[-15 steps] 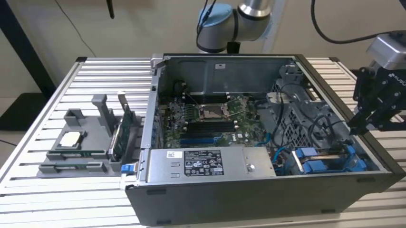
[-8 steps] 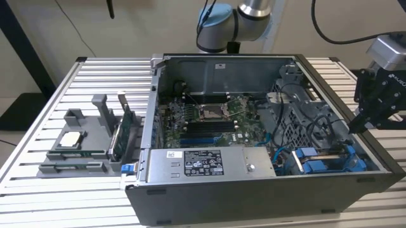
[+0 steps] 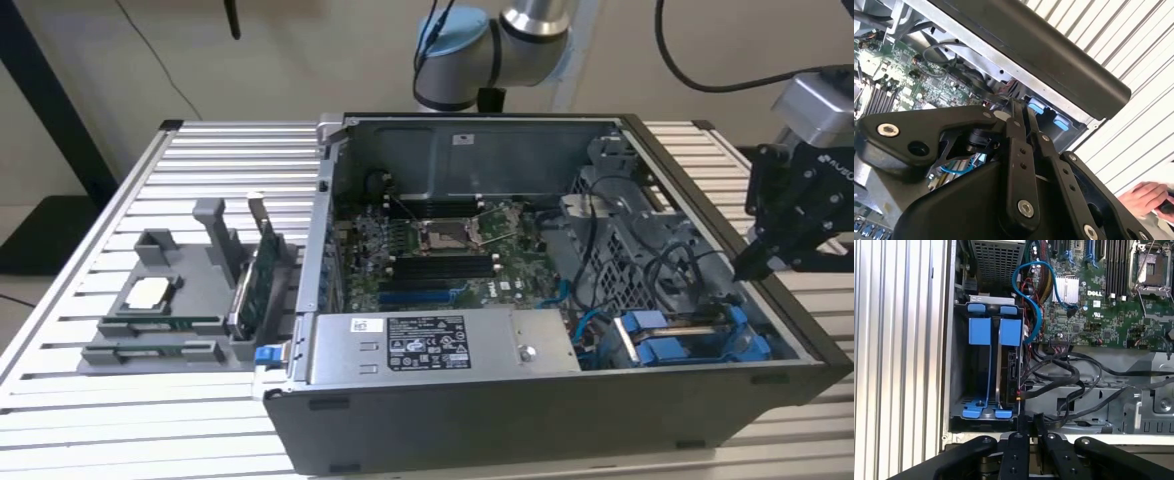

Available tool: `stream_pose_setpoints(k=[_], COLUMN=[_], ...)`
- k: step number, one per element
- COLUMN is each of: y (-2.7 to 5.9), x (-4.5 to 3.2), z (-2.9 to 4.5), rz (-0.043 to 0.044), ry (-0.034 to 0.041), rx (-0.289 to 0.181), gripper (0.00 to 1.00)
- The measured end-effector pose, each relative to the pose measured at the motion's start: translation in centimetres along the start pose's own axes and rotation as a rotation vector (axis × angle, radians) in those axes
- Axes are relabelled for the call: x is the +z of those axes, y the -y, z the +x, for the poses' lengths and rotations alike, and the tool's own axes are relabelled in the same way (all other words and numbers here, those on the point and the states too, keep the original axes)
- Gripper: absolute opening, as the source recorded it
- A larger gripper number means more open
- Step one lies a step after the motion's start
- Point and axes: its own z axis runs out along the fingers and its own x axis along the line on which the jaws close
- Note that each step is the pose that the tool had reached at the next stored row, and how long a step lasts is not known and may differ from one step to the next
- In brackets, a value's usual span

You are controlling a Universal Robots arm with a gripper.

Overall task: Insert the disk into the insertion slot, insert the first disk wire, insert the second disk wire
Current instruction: 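Insert the second disk wire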

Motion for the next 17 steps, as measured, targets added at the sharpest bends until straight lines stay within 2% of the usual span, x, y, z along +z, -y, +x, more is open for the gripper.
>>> stream_pose_setpoints(k=[17], y=[-1.97], x=[-0.61], z=[-0.11], rz=[-0.0015], ry=[0.0114], rx=[0.016], gripper=[0.16])
